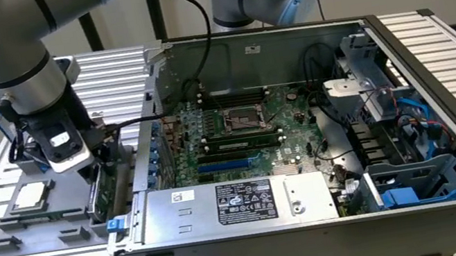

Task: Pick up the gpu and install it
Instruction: 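Pick up the gpu and move the gpu toward the slot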

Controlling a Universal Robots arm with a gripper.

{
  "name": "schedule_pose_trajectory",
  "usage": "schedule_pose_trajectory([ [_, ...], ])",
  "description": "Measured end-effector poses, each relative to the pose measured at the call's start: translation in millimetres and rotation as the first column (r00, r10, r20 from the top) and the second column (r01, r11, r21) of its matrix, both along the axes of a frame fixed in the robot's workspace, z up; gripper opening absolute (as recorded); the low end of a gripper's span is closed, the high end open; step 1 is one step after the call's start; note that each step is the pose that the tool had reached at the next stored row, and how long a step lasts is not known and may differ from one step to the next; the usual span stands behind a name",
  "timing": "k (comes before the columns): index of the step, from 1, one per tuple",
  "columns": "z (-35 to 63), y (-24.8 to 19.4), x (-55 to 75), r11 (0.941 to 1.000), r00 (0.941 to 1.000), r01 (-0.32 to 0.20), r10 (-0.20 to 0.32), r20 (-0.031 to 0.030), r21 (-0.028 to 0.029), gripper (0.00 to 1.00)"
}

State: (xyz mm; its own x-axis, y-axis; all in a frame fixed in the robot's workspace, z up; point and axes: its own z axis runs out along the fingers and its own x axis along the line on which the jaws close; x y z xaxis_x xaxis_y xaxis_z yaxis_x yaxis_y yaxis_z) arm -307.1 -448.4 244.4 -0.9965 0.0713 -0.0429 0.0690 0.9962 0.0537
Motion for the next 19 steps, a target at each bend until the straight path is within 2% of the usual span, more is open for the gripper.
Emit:
schedule_pose_trajectory([
  [19,-5.0,1.3,-0.1,1.0000,1.0000,0.000,0.000,0.0008,0.0001,1.00],
])
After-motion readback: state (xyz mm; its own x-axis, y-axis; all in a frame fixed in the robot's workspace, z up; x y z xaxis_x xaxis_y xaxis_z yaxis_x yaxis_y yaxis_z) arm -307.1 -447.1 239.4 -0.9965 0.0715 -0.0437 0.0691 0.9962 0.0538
